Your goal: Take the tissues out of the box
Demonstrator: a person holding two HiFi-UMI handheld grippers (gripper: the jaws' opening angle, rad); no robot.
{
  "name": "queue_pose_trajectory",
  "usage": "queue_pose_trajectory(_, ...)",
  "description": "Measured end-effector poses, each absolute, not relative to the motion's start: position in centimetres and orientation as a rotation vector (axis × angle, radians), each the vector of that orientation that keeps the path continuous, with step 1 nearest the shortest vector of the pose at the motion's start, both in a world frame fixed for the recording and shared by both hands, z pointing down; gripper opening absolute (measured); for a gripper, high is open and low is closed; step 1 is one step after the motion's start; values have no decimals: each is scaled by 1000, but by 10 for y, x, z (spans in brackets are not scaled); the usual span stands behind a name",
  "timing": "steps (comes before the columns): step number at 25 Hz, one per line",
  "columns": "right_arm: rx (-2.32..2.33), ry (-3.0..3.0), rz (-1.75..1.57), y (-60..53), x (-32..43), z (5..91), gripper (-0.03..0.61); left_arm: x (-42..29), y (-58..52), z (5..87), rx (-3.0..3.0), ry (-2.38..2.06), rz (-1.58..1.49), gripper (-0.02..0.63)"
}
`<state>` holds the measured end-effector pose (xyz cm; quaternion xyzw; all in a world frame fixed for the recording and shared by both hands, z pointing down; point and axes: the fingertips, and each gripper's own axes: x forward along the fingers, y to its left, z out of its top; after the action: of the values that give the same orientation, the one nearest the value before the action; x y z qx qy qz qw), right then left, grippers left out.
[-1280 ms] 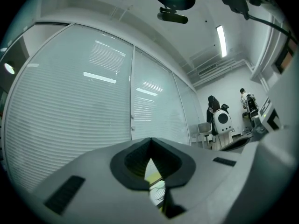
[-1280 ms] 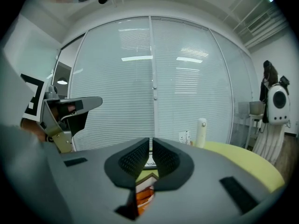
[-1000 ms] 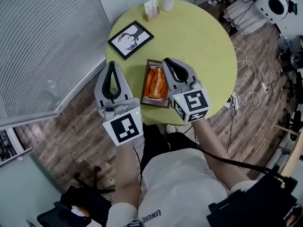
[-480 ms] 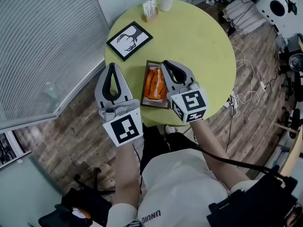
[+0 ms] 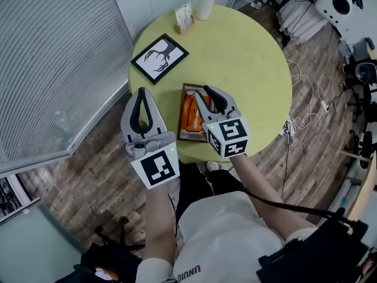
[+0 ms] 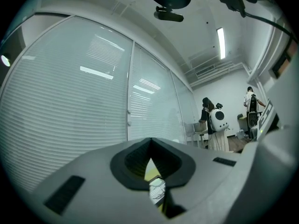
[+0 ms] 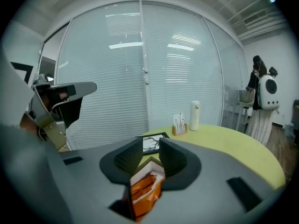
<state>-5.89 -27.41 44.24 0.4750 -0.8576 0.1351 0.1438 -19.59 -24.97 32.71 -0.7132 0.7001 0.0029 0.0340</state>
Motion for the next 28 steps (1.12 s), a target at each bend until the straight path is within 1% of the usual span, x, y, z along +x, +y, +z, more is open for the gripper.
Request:
queue_pose_trajectory(10, 1411, -2279, 563, -276, -57, 491, 110, -198, -263, 338, -2253, 2127, 8, 12)
queue_pose_trajectory(14, 1429, -2180, 582, -277, -53, 506, 112, -201, -267, 343, -2275, 2127, 10, 12)
queue_pose_trajectory(19, 1443, -2084, 607, -278, -49, 519, 123, -202, -272, 347, -2291, 2122, 11, 12)
queue_pose_trajectory(21, 1450, -2048, 617, -279, -46, 525, 138, -202, -275, 349, -2299, 2128, 17, 12)
queue_pose_trajectory(28, 1410, -1974, 675, -279, -47, 542, 146, -203, -281, 357, -2310, 2134, 7, 12)
